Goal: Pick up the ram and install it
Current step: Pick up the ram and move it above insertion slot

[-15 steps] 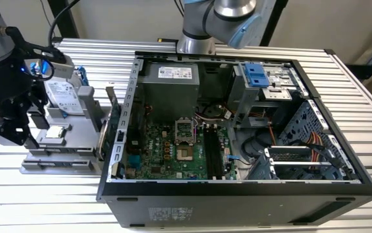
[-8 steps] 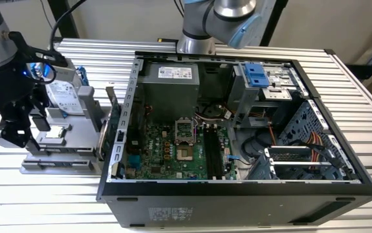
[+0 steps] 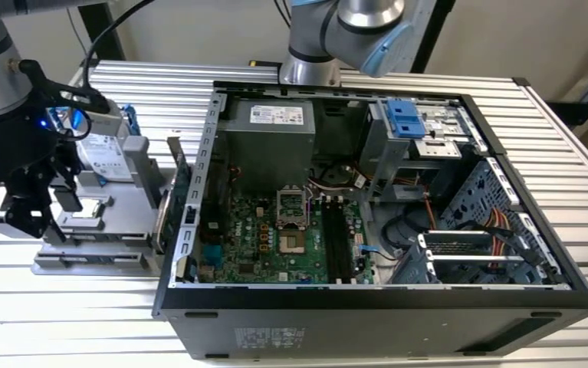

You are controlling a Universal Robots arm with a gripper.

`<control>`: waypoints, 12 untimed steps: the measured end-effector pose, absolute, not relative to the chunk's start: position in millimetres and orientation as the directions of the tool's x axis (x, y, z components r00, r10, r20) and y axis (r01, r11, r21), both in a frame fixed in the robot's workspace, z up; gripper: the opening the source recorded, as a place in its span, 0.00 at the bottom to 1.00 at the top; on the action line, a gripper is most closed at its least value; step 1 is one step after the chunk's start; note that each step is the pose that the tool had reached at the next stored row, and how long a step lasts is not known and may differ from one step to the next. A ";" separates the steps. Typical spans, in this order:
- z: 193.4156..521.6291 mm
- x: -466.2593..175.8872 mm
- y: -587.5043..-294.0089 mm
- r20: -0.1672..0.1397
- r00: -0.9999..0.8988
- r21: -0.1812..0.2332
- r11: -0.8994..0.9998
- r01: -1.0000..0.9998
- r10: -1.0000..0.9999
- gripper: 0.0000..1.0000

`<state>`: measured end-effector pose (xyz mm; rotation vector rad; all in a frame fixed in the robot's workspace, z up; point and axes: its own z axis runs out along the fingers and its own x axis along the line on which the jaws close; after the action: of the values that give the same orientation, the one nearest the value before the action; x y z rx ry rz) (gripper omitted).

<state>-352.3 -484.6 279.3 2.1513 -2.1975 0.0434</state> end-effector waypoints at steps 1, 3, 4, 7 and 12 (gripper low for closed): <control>278.5 -352.3 -484.6 0.067 -0.020 0.026 0.022 -0.999 -0.998 1.00; 276.5 -352.4 -484.7 0.067 -0.021 0.026 0.022 -0.999 -0.998 1.00; 275.6 -352.4 -485.0 0.067 -0.020 0.027 0.022 -0.999 -0.998 1.00; 272.9 -352.2 -485.9 0.067 -0.020 0.028 0.022 -0.999 -0.998 1.00; 268.2 -352.1 -486.3 0.069 -0.020 0.030 0.022 -0.999 -0.997 1.00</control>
<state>-352.1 -486.3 268.2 2.1483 -2.1943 0.0405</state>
